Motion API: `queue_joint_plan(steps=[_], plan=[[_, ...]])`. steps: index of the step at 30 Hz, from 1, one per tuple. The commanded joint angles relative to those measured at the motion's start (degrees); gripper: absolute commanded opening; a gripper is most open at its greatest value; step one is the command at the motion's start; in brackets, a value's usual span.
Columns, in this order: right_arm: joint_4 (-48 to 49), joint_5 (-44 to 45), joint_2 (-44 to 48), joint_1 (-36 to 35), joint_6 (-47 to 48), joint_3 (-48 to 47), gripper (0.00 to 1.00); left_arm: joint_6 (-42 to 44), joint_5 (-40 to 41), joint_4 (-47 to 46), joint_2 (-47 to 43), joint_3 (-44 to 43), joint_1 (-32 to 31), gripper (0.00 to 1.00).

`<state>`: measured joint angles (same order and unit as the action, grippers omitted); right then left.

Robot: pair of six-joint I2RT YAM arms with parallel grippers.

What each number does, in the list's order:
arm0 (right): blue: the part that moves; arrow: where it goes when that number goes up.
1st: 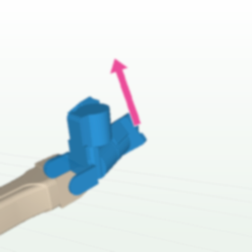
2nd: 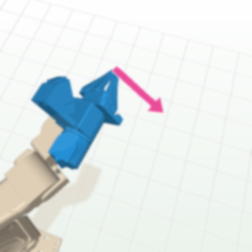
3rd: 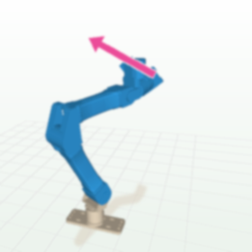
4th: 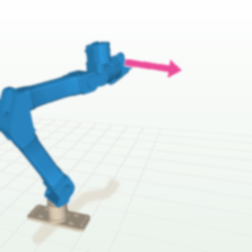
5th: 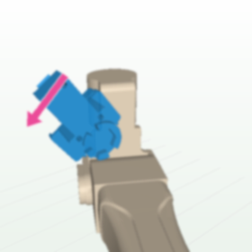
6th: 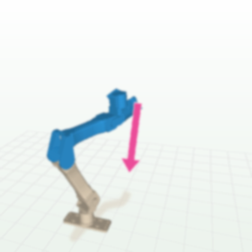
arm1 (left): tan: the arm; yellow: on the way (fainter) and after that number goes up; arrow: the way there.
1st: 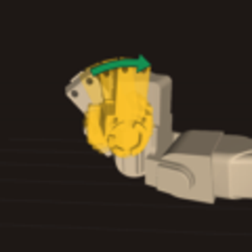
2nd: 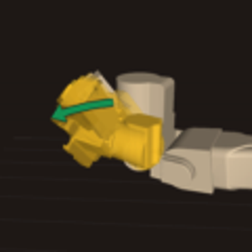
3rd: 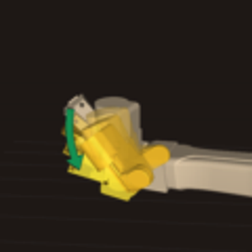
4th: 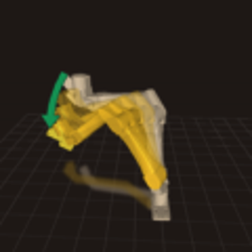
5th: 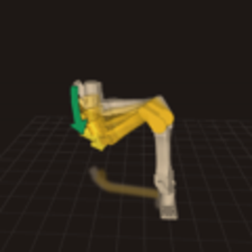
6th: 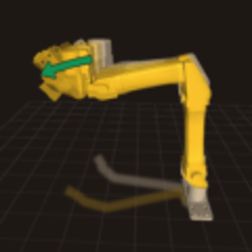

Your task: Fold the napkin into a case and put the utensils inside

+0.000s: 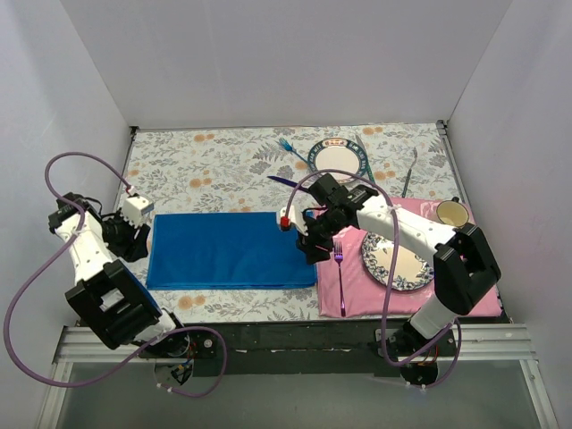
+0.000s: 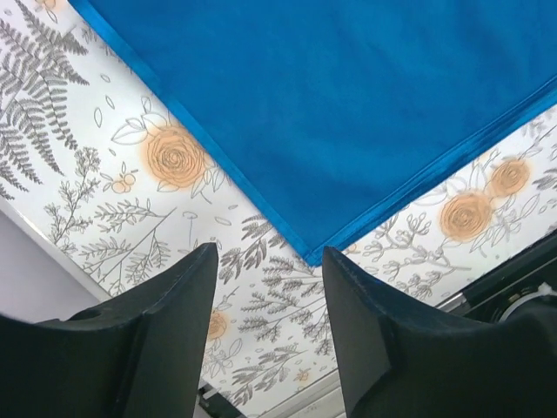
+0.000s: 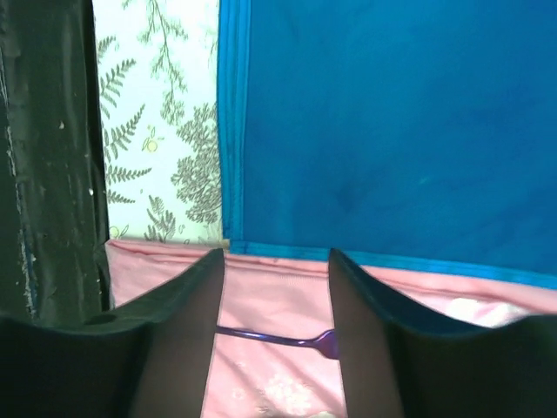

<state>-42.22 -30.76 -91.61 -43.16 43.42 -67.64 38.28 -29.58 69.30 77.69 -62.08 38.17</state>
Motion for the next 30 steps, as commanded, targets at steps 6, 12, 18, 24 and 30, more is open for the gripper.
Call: queue_joint_plan(steps=[6, 12, 18, 24, 30], plan=[[2.31, -0.7, -6.81, -0.35, -3.7, -4.43, 0.35, -17.62, -3.73, -9.86, -3.33, 8.46, -2.84, 0.49], [2.14, 0.0, -12.61, -0.61, -1.06, -4.96, 0.29, -24.74, 3.65, -17.78, -5.27, 17.6, -6.79, 0.42], [1.96, 1.05, -15.17, -1.4, 0.96, -3.73, 0.27, -27.38, 10.41, -22.18, -4.92, 21.83, -8.11, 0.35], [1.09, 0.8, -16.75, -2.72, 1.05, -3.2, 0.27, -29.58, 15.95, -27.45, -1.32, 23.5, -8.2, 0.29], [-1.46, -3.41, -17.55, -5.71, 2.37, -4.08, 0.27, -34.15, 17.72, -30.79, 9.22, 14.29, -8.2, 0.27]])
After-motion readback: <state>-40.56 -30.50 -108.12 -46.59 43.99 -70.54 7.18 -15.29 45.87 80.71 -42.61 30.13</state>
